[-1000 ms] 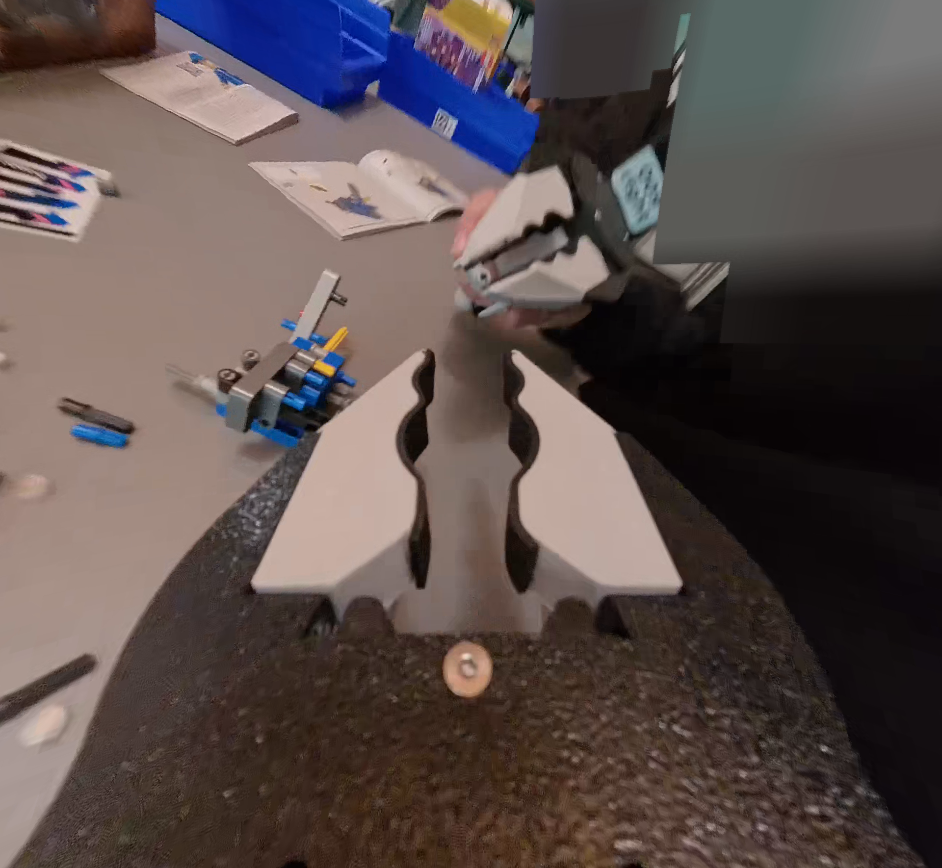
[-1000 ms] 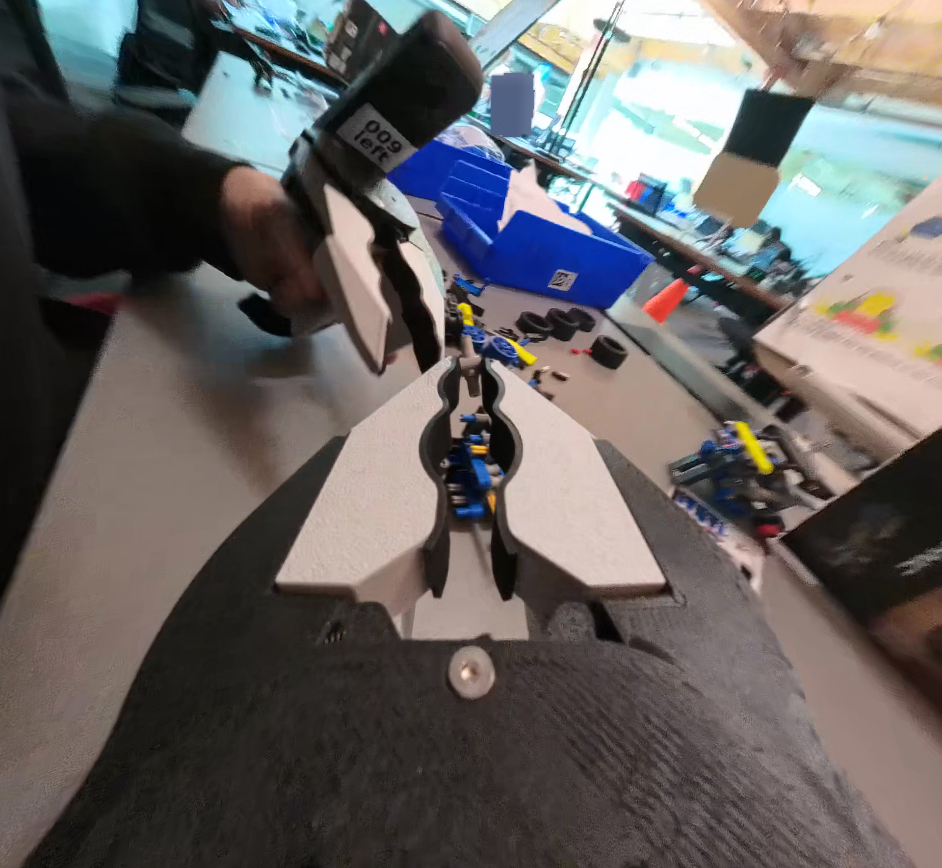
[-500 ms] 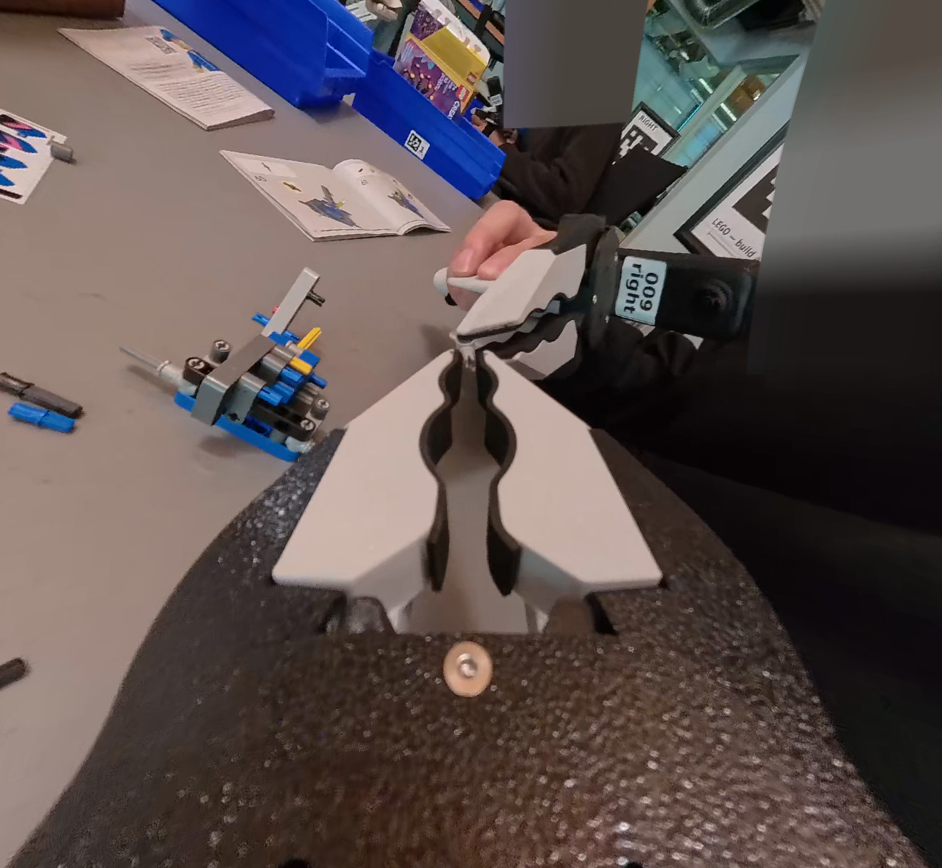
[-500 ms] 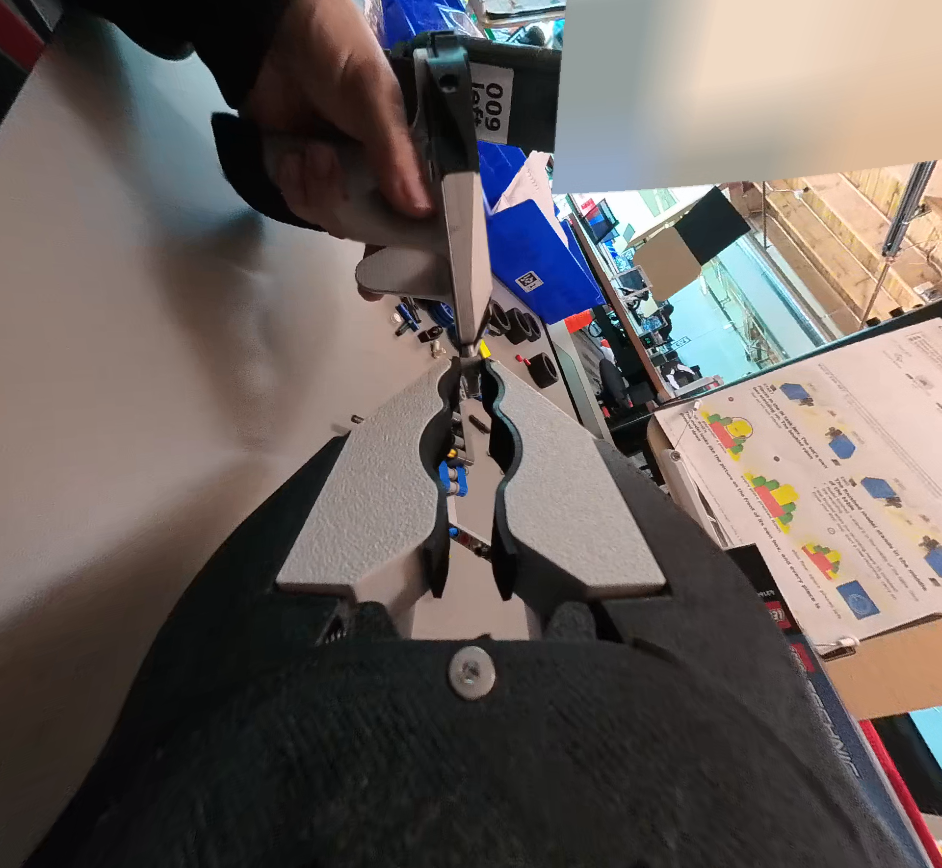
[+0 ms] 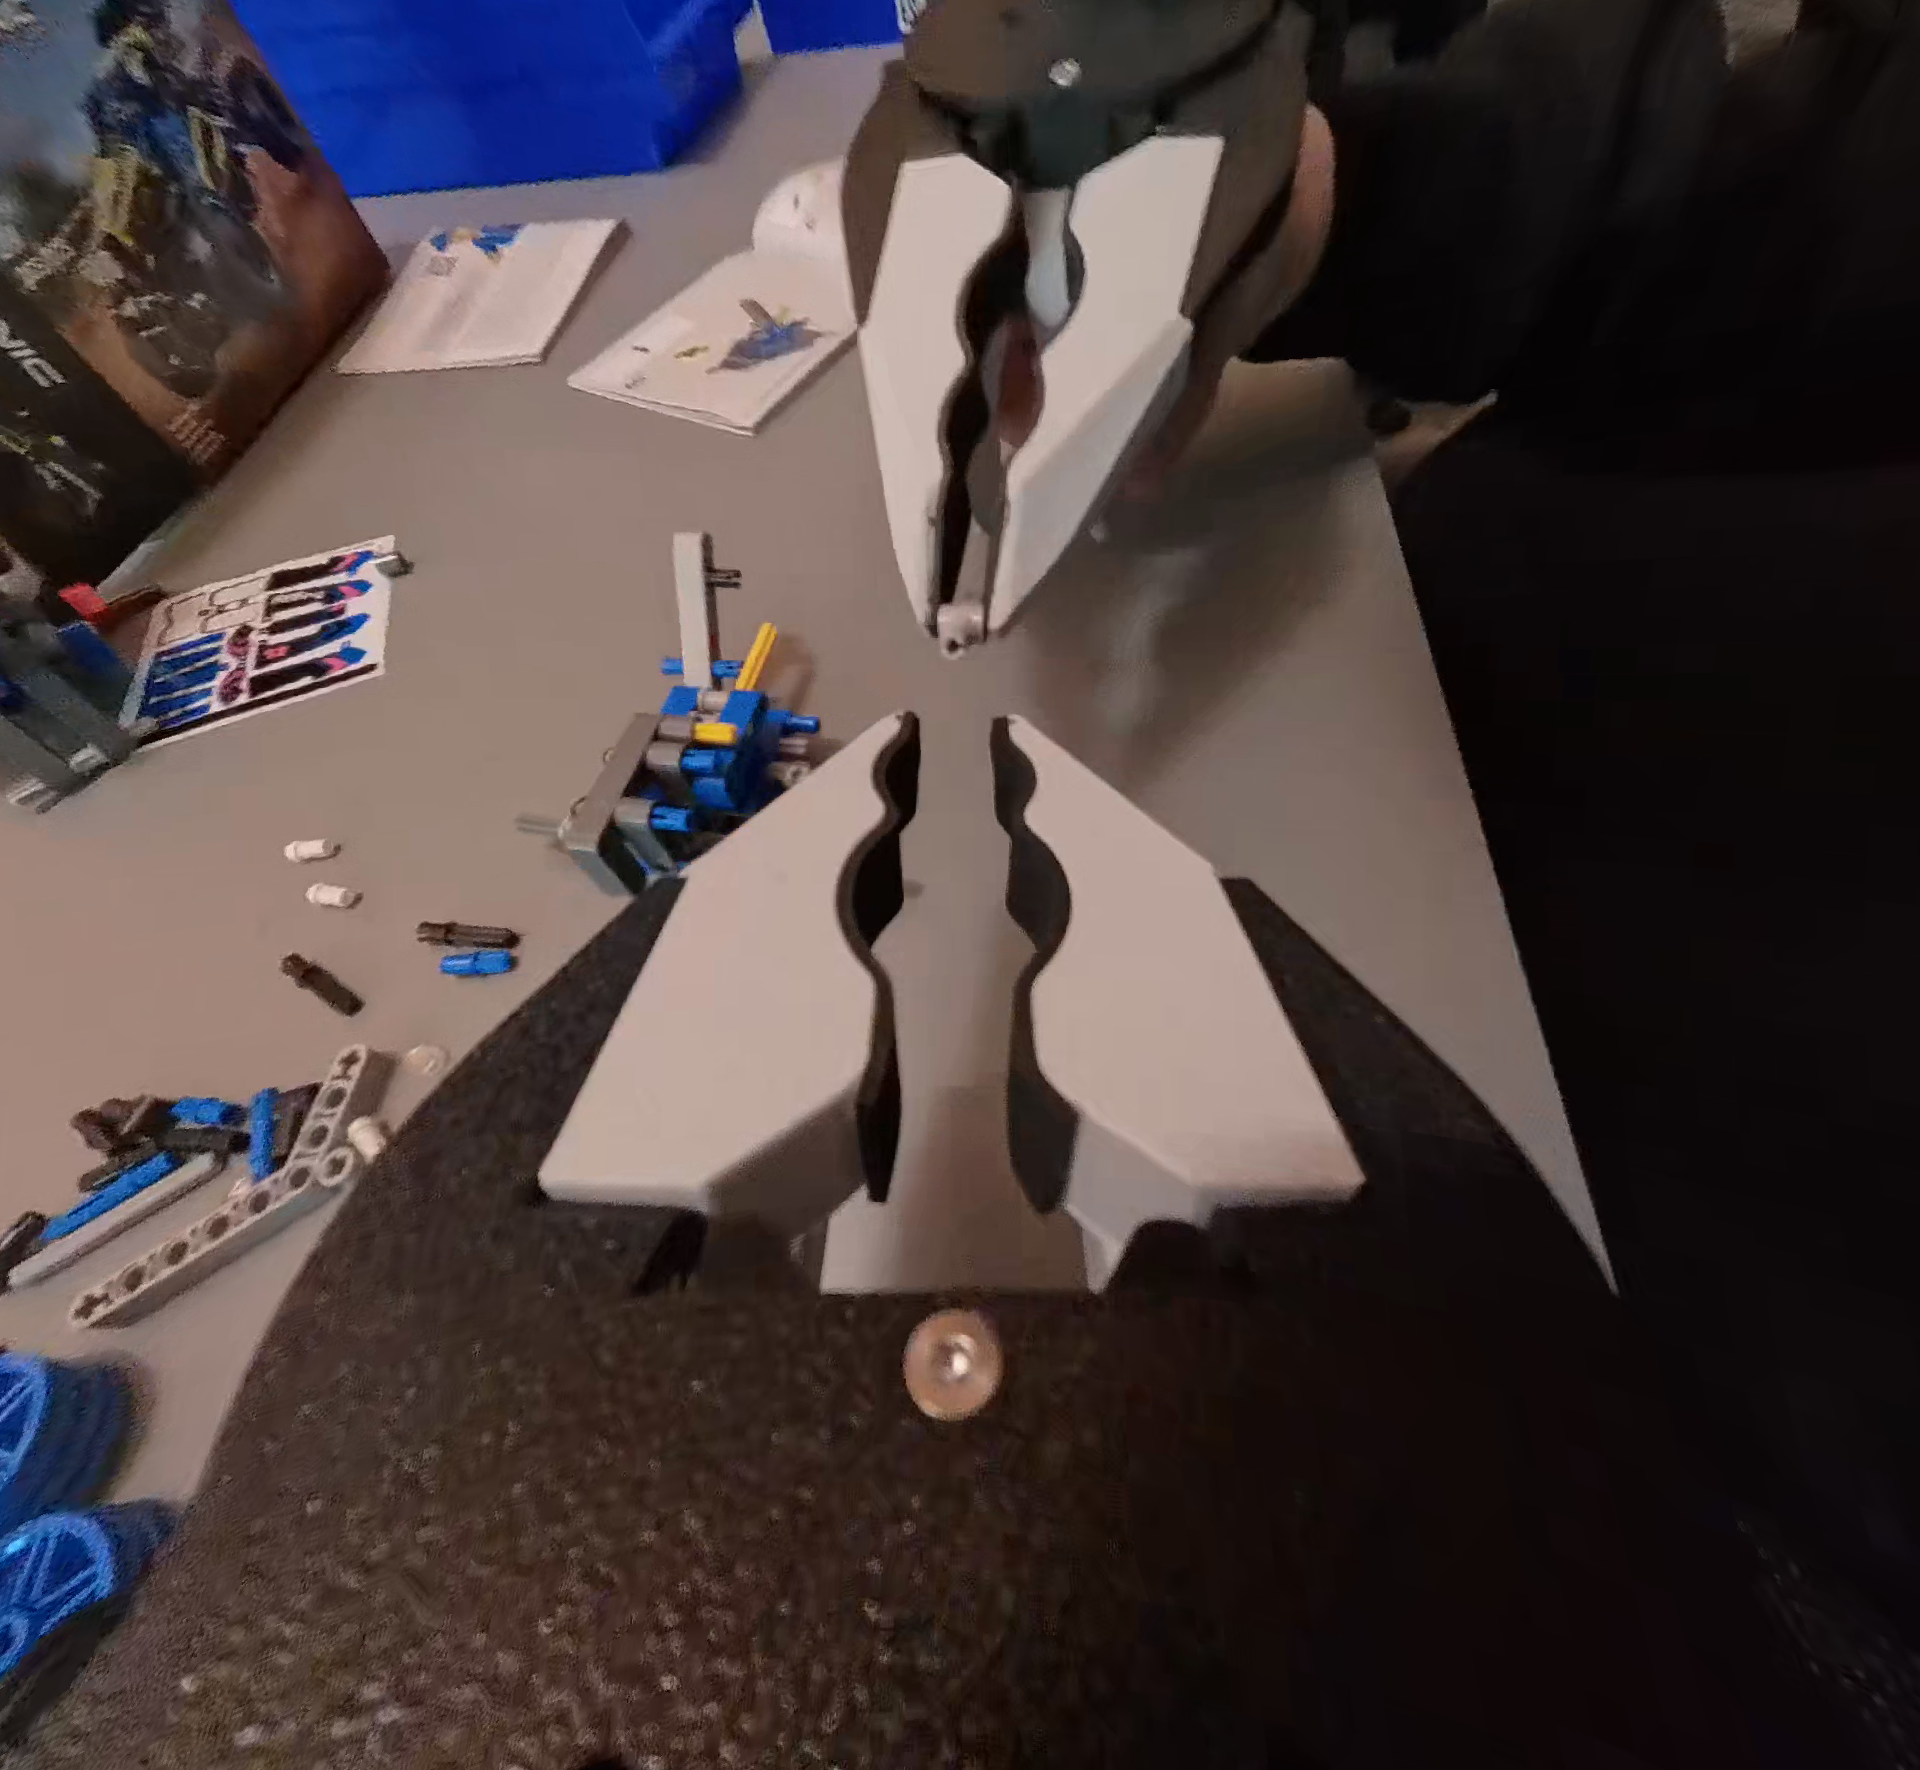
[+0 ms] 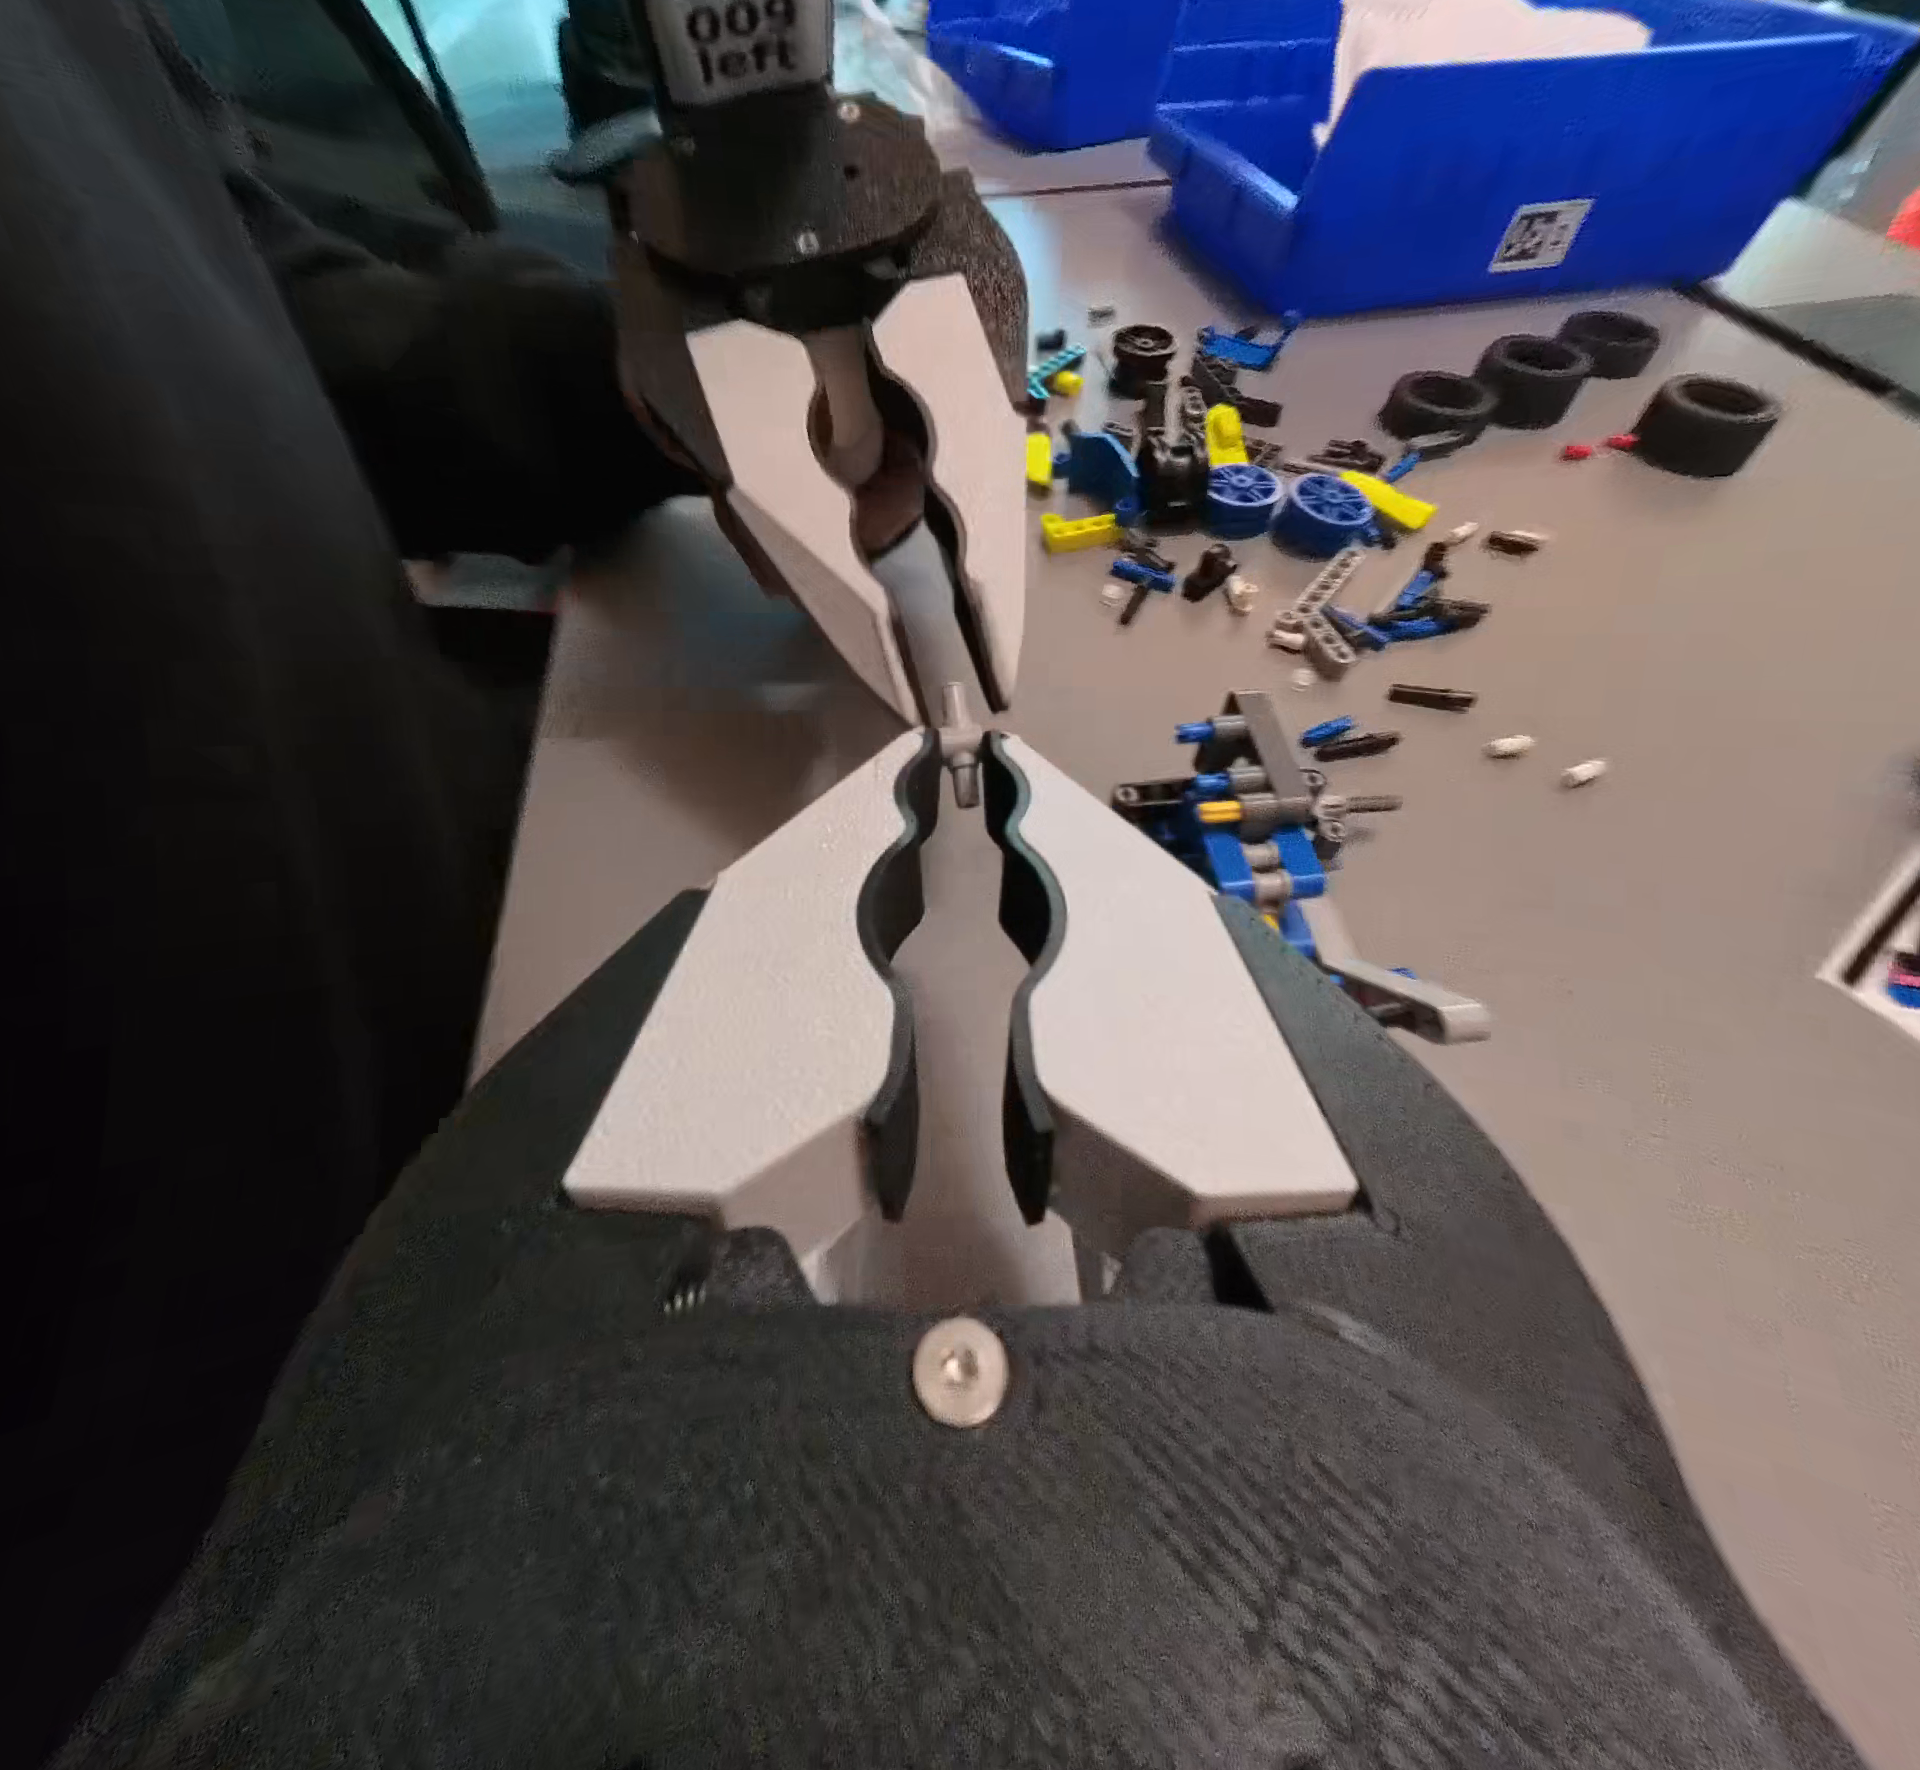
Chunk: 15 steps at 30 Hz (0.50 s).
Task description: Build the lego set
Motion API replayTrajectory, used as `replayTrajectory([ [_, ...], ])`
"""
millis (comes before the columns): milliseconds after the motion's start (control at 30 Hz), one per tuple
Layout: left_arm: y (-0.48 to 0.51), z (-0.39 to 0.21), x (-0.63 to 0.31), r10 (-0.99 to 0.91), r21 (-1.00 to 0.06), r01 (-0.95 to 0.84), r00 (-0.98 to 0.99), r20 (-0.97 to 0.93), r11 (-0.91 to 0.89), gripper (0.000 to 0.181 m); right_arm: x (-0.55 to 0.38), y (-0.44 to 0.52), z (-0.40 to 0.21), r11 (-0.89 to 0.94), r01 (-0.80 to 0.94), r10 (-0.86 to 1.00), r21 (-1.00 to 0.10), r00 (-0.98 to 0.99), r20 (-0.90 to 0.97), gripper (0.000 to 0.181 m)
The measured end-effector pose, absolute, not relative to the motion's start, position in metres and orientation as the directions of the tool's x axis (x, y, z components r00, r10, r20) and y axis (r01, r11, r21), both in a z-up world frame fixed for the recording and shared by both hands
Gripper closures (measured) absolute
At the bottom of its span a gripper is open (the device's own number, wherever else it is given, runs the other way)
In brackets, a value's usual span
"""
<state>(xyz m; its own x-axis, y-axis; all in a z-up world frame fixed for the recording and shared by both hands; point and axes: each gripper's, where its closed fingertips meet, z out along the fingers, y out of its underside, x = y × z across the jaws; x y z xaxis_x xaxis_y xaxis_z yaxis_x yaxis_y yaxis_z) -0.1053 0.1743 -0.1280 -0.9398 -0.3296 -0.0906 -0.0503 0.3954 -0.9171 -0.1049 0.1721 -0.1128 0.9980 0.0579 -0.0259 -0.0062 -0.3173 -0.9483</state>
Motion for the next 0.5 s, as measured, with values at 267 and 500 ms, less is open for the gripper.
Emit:
replayTrajectory([
  [267,0.166,-0.134,-0.114,-0.278,-0.913,-0.06,-0.959,-0.06,0.403,0.17,-0.108,0.17,-0.127,-0.371,-0.063,0.078,-0.927,0.992,-0.099,0.175],
  [500,0.167,-0.132,-0.116,-0.253,-0.898,0.038,-0.953,-0.164,0.438,0.17,-0.111,0.17,-0.126,-0.364,-0.178,0.108,-0.914,0.967,-0.232,0.175],
])
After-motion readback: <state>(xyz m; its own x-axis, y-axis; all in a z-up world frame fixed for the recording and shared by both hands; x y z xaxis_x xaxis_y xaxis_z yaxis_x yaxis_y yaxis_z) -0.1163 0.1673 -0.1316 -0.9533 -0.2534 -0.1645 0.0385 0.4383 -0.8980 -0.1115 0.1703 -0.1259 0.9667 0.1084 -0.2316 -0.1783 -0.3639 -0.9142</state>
